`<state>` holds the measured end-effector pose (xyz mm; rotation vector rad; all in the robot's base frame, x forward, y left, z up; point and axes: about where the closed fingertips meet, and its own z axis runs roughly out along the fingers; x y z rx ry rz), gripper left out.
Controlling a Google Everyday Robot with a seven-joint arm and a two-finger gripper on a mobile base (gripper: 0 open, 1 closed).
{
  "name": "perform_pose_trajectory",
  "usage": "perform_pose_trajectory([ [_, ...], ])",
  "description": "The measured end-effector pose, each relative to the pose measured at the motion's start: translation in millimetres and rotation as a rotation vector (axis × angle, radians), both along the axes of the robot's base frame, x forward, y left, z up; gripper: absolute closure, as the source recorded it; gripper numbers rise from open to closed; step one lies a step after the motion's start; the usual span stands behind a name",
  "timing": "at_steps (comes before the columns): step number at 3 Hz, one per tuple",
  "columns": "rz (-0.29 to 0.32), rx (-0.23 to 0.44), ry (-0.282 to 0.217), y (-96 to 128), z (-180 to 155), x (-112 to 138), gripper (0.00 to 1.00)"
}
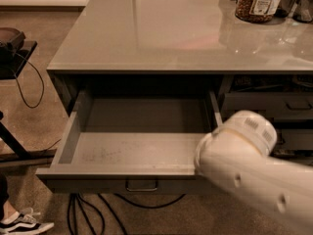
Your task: Close top drawer
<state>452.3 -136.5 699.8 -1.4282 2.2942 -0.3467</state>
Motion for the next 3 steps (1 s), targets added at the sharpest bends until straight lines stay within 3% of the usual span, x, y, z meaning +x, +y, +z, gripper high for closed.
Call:
perform_pose_trajectory([
  [1, -0.030, -0.085, -0.041, -4, 14, -57, 1.00],
  [2, -0.027, -0.125, -0.040, -5, 22, -99, 1.00],
  [3, 0.058, -0.051, 0.035, 21, 13, -105, 1.00],
])
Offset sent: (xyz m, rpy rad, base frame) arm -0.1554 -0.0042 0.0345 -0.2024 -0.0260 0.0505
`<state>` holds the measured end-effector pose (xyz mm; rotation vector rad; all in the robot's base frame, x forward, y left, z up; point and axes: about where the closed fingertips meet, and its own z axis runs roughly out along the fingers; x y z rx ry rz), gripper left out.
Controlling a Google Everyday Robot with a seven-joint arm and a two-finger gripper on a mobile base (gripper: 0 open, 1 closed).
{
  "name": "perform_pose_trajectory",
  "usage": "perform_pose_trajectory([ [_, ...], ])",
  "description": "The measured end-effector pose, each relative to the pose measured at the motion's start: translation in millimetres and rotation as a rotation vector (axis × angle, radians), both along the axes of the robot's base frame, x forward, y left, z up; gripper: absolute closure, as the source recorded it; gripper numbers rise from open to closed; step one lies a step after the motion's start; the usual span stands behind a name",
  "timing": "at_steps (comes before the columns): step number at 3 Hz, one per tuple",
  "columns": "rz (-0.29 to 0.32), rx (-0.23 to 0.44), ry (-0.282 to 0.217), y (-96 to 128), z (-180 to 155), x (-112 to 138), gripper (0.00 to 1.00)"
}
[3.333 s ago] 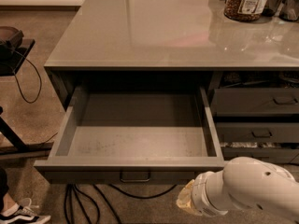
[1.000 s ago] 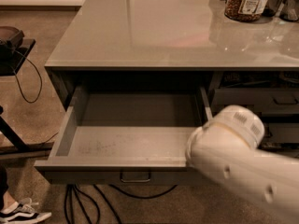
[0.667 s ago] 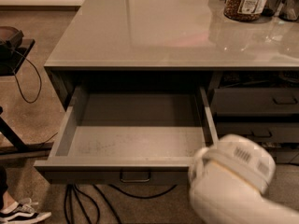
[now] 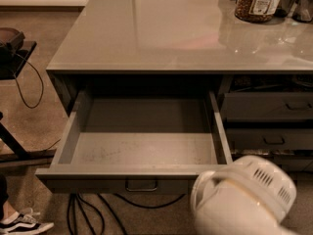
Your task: Close top drawer
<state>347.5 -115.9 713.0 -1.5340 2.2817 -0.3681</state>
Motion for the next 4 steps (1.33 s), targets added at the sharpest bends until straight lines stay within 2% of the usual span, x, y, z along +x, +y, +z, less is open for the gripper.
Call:
perform_pose_trajectory([
  [1, 0.003, 0.149, 0.171, 9, -35, 16, 1.00],
  [2, -0.019, 0.267, 0.330, 9, -63, 24, 1.00],
  [3, 0.046, 0.301, 0.335, -1, -76, 32, 1.00],
  [4, 0.099, 0.337, 0.230, -8, -84, 34, 1.00],
])
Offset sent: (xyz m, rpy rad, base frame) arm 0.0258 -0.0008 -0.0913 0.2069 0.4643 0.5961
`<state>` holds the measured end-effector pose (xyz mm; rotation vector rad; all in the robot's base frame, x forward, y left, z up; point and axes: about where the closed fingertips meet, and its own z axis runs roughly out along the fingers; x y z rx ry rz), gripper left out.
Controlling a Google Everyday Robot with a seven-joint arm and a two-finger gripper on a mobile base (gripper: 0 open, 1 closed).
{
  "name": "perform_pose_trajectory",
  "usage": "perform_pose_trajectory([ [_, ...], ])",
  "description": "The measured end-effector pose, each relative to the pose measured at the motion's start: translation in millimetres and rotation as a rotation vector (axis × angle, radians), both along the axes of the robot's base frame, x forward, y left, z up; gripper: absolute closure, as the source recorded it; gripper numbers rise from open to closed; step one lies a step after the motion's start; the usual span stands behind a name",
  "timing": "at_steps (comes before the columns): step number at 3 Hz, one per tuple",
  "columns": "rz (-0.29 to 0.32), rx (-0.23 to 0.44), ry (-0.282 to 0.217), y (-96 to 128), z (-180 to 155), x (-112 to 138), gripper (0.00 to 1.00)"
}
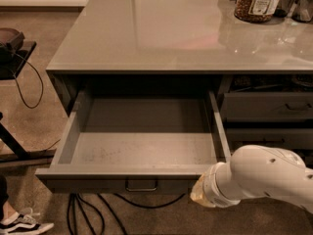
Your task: Close top drawer
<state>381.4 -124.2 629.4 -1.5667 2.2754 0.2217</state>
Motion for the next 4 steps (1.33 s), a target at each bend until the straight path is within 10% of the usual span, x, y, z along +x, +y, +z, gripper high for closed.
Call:
perform_pose_trajectory([
  [1, -0.020, 0.071, -0.127, 8, 1, 26, 1.00],
  [4, 0.019, 0.085, -0.244, 23, 15, 71, 1.00],
])
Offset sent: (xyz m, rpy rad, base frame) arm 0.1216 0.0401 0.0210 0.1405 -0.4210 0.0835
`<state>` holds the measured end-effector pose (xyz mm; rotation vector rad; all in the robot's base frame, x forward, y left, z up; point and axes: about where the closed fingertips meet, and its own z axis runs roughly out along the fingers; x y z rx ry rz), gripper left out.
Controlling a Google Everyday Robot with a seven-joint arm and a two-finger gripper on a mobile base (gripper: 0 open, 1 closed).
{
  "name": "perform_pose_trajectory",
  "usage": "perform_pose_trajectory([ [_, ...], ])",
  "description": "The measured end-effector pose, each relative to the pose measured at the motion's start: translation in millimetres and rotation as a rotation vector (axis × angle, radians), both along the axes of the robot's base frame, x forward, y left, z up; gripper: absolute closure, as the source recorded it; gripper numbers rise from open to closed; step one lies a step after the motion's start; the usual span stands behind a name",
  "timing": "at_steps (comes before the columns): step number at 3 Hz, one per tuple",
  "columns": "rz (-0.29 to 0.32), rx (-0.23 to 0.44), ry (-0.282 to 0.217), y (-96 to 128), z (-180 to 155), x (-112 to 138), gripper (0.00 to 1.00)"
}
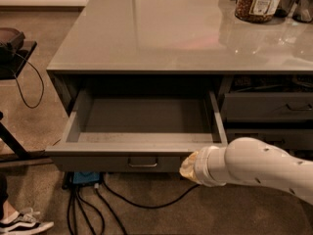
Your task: Close top drawer
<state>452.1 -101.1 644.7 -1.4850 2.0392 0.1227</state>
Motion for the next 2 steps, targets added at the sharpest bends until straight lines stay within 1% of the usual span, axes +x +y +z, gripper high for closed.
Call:
perform_pose_trajectory([
  [1, -0.003, -0.003, -0.086, 7.6, 18.2, 54.8, 1.00],
  [2, -0.003, -0.003, -0.086, 7.6, 18.2, 54.9, 1.00],
])
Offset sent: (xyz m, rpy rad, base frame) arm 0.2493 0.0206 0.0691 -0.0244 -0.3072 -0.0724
